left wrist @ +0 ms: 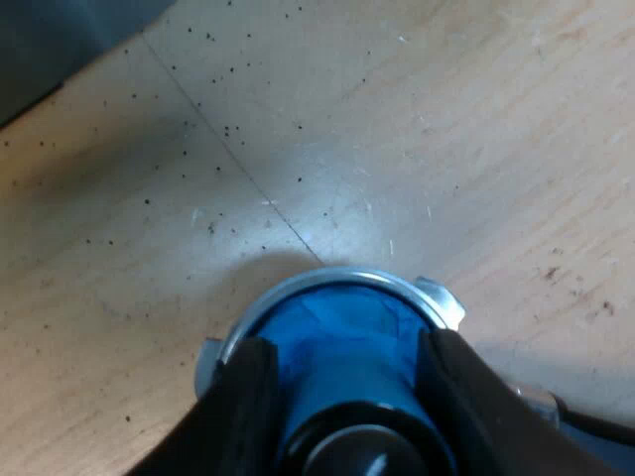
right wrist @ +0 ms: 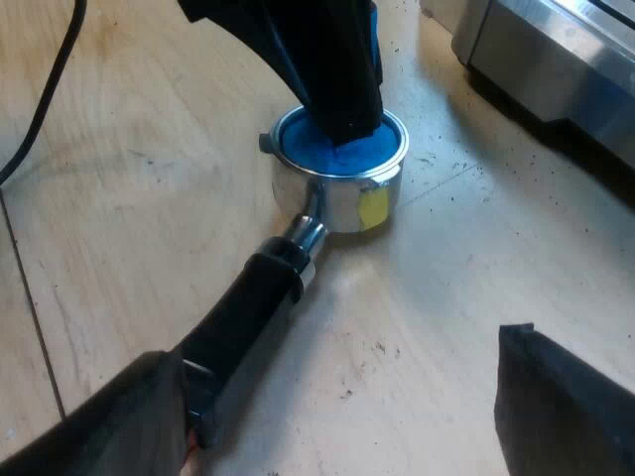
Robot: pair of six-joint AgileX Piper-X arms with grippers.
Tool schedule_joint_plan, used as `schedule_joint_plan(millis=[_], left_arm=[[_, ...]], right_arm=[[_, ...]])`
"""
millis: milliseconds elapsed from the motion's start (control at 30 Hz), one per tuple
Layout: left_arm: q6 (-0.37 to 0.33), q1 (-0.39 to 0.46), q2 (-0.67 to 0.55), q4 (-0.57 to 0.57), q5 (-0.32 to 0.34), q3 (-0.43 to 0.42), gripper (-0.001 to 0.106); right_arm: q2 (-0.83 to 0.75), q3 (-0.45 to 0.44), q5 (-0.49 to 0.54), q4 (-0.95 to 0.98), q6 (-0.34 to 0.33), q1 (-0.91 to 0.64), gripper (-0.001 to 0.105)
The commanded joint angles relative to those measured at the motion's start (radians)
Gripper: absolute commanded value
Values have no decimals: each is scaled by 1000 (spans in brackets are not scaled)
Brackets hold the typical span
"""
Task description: Grind coffee beans and then tamp
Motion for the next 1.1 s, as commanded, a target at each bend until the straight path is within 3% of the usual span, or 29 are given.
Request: schedule_joint_plan(millis=[33, 1100], left_arm=[[-4, -4, 46, 62, -84, 53, 0], [18, 24, -168, 194, -97, -195, 0]], right_arm=[[-1, 1, -7, -7, -1, 3, 66], [-1, 1, -5, -165, -18, 3, 66]])
